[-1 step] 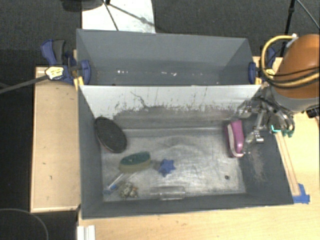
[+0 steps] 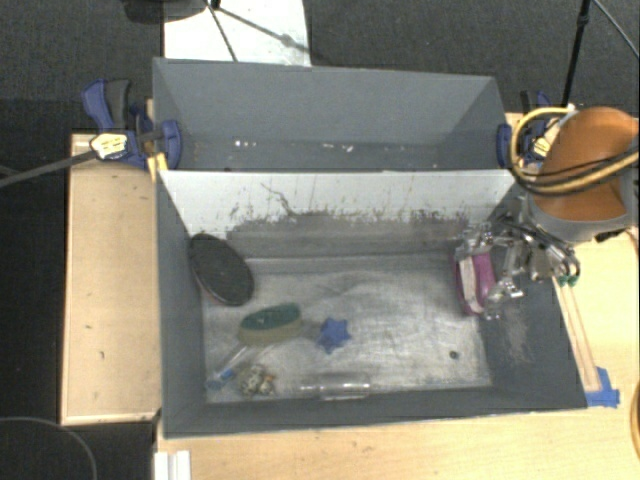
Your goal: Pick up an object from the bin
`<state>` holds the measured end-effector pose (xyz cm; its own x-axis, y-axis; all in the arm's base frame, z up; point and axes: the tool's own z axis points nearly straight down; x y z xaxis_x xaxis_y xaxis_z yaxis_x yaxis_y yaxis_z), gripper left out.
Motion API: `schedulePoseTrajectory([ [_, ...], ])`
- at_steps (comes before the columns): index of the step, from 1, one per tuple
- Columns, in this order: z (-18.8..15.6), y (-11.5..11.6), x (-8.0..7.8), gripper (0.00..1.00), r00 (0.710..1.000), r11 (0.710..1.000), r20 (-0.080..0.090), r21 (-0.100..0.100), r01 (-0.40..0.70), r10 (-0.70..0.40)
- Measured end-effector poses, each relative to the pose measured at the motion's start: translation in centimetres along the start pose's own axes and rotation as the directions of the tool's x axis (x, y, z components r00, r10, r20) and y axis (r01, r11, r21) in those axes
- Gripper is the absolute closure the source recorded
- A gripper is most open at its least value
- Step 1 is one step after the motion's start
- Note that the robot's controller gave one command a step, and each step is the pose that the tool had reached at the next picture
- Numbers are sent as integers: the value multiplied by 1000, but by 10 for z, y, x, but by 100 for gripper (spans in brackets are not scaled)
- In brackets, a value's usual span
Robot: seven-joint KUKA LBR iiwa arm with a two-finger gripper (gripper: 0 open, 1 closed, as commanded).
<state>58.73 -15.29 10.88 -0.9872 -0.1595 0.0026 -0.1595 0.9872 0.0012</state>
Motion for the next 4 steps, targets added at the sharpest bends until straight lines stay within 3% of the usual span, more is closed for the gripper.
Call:
schedulePoseTrajectory([
  [1, 37, 2, -7, 0, 984, 984, 3, 1, 180, -180],
  [2, -24, 105, 7, 0, 959, 959, 9, 0, 285, -285],
  [3, -4, 184, 57, 0, 919, 919, 1, -4, 393, -393],
  [4, 35, 235, -6, 0, 826, 826, 9, 3, 563, -563],
])
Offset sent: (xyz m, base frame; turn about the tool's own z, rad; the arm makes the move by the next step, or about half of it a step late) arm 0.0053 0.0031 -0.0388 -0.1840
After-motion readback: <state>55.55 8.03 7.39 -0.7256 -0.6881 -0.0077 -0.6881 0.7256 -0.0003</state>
